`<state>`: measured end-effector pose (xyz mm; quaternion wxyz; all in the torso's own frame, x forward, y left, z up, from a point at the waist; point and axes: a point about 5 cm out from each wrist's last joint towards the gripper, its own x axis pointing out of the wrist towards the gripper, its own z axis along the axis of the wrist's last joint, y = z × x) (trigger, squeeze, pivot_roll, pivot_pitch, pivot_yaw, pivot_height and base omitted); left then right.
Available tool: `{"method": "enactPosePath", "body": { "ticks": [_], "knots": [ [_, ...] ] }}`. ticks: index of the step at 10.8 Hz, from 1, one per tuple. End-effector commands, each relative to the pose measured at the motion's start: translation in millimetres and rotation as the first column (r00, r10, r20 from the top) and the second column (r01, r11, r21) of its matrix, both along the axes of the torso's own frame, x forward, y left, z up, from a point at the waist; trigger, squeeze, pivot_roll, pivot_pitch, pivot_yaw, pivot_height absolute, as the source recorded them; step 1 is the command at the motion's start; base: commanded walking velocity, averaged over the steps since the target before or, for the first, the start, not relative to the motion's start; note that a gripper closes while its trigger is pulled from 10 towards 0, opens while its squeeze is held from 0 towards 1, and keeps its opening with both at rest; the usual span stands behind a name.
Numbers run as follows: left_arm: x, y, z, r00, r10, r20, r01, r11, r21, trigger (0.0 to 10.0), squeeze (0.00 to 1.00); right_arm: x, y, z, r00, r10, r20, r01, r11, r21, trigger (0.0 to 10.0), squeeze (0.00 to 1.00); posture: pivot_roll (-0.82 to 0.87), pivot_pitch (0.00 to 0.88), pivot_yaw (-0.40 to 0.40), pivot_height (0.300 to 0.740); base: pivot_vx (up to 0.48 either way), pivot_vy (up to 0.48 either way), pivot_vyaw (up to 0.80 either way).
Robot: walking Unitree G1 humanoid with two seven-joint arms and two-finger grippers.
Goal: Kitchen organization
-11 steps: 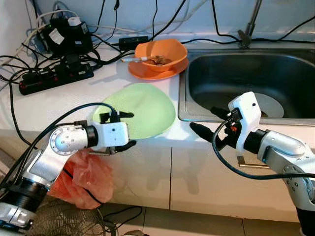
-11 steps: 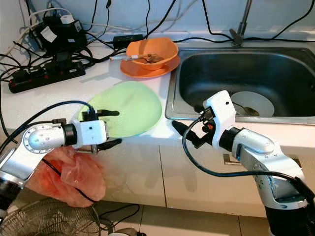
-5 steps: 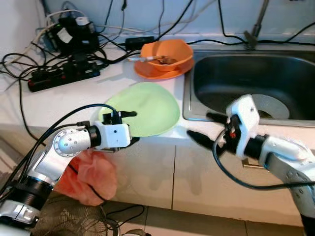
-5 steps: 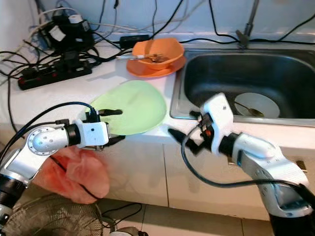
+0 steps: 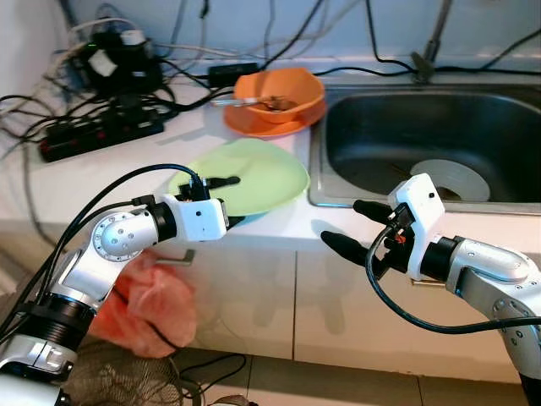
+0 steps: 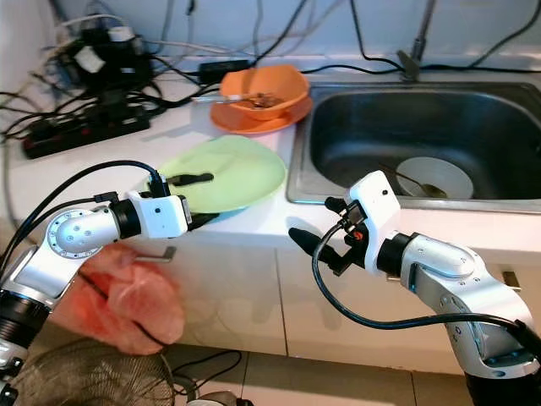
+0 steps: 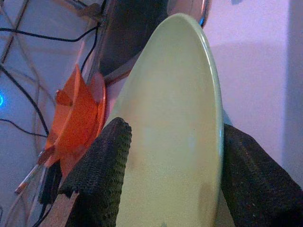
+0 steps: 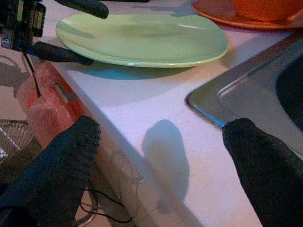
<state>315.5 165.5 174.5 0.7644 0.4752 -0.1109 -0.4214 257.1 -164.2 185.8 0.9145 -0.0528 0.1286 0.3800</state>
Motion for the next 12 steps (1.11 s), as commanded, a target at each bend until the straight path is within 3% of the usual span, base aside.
{"method": "enactPosePath", "body": {
  "ticks": [1, 9, 12],
  "knots": [
    [2.0, 1.3, 4.9, 1.0, -0.003, 0.015, 0.003, 1.0, -0.004, 0.0, 0.0, -2.5, 2.6, 3.1, 1.0, 0.027, 0.006, -0.027, 1.0, 0.0, 10.0, 0.0, 0.12, 0.036, 0.108, 0.74, 0.0, 0.0, 0.0],
    [-1.1, -4.7, 5.4, 0.999, -0.038, 0.034, 0.039, 0.998, -0.038, 0.0, 0.0, -8.3, 2.8, -8.6, 0.998, 0.03, -0.063, -0.028, 0.999, 0.02, 10.0, 0.0, 0.12, 0.043, 0.109, 0.74, 0.0, 0.0, 0.0],
    [-4.9, -17.9, 4.6, 0.996, -0.059, 0.067, 0.065, 0.995, -0.082, 0.0, 0.0, -5.1, 2.1, -10.3, 0.998, 0.012, -0.068, -0.011, 1.0, 0.017, 10.0, 0.0, 0.12, 0.041, 0.108, 0.74, 0.0, 0.0, 0.0]
  ]
}}
